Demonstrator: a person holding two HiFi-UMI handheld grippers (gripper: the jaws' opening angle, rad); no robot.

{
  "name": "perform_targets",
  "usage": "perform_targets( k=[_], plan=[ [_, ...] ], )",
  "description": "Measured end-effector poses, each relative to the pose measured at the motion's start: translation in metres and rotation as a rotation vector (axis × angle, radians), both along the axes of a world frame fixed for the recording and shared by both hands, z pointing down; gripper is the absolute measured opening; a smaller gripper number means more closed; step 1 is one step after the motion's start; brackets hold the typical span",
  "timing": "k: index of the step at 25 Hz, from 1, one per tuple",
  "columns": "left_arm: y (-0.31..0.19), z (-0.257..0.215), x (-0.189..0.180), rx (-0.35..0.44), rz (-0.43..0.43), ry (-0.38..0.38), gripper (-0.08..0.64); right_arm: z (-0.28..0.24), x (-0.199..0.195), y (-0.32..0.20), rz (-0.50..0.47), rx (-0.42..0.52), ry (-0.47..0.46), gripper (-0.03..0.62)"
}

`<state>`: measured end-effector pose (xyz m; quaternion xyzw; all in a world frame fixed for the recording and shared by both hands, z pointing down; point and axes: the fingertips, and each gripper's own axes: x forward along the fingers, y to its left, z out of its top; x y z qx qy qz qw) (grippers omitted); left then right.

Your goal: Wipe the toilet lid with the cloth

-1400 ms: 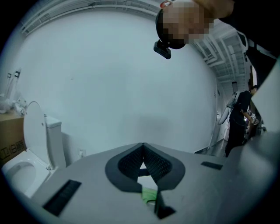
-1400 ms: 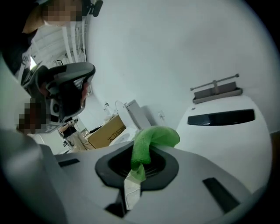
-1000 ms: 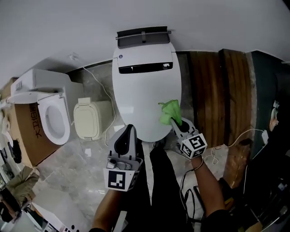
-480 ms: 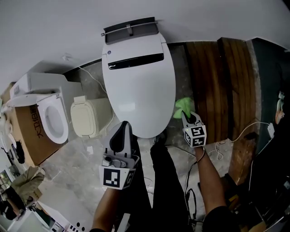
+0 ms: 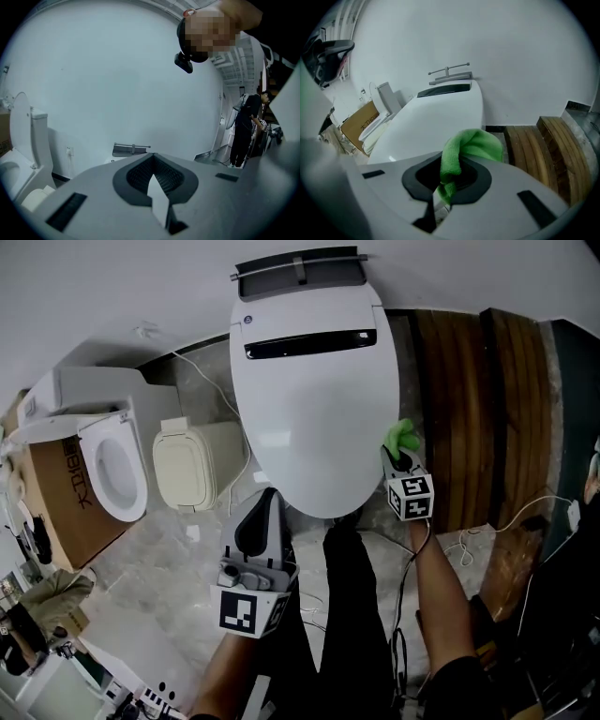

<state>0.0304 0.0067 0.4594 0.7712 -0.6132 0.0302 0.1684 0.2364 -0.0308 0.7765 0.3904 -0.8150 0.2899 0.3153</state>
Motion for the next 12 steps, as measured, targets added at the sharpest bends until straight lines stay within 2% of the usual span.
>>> perform_targets(
  k=[6,12],
  plan=[
    [0.005,0.006,-0.037,-0.012,-0.015,0.015,0.008,0.004,-0.010,-0.004,0.055,-0.003,-0.028,0.037],
    [0.008,0.009,-0.069,-0.010,-0.028,0.046,0.008,0.000,-0.067,0.010,0.047,-0.006,-0.039,0.037]
  ],
)
